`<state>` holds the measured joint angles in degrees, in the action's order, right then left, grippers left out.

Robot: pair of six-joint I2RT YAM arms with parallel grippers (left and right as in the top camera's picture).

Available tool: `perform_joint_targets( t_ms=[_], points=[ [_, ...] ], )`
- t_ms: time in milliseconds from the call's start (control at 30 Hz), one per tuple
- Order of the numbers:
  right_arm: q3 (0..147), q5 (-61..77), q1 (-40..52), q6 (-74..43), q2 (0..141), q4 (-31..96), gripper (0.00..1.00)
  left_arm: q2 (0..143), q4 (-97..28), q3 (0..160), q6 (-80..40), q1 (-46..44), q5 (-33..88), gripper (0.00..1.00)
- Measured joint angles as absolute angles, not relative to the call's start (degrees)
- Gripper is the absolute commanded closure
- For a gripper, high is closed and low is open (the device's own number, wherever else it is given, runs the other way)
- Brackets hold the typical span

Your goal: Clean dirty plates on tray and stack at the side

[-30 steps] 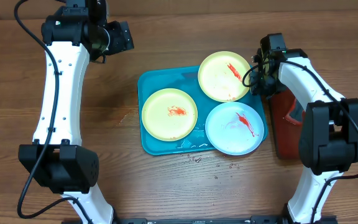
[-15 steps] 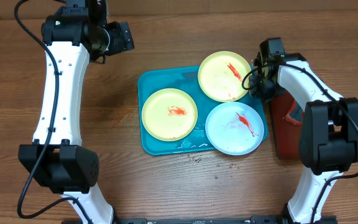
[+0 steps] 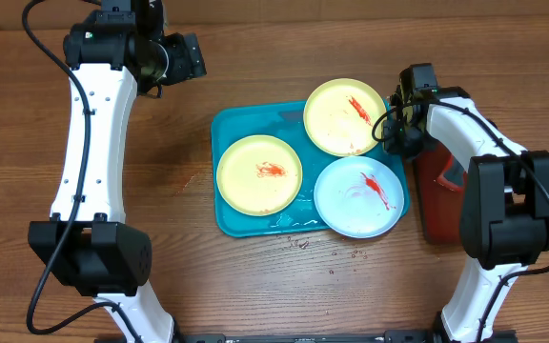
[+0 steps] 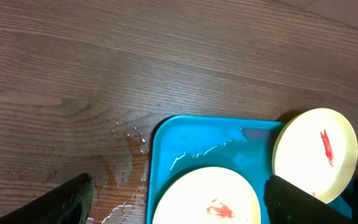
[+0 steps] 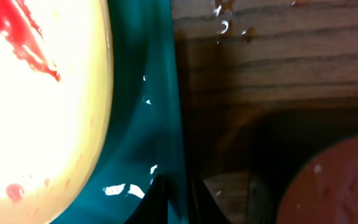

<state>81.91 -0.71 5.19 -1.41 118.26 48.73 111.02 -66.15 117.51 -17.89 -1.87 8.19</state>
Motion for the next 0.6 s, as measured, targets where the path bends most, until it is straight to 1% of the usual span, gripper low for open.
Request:
perform_joint_targets(
  t_ms=[300, 600],
  points=[
    [82.02, 1.76, 5.34, -7.31, 118.02, 54.11, 0.96, 111.02, -66.19, 117.51, -17.91, -1.87, 8.19, 0.11],
    [82.13, 2.13, 5.34, -7.07, 118.02, 53.93, 0.96, 111.02, -66.22, 117.51, -17.47, -1.87, 8.19, 0.09]
  ],
)
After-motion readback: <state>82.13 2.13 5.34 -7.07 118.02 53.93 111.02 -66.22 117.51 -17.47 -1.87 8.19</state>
